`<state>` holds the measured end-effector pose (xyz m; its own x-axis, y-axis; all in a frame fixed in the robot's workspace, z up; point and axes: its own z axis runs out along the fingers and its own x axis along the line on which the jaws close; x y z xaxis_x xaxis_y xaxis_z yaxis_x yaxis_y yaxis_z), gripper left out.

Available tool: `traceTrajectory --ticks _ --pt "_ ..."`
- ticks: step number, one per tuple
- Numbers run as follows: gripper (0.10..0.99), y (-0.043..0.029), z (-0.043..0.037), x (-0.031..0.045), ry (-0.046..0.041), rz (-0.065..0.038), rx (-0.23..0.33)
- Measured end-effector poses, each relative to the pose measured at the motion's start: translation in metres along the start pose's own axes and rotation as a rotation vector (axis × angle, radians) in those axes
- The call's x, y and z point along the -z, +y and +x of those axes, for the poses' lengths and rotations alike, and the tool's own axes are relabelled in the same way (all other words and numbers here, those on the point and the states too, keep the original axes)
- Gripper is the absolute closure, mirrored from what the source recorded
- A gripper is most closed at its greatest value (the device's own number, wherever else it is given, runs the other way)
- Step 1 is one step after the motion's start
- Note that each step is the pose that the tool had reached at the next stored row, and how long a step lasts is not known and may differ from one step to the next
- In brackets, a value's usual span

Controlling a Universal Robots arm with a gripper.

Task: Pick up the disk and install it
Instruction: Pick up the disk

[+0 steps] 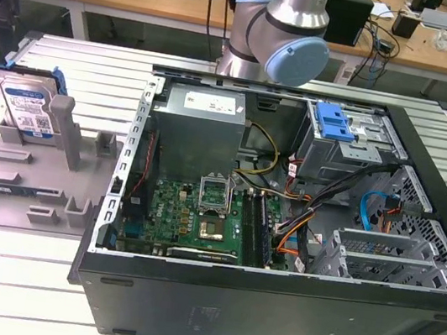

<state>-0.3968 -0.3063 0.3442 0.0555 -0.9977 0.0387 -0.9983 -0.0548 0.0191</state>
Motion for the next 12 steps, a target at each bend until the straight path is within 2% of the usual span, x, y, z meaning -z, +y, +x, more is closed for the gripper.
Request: traceTrajectory --ticks 12 --pt "0.604 0.0003 0.0004 -0.0117 0.0 0.0 0.0"
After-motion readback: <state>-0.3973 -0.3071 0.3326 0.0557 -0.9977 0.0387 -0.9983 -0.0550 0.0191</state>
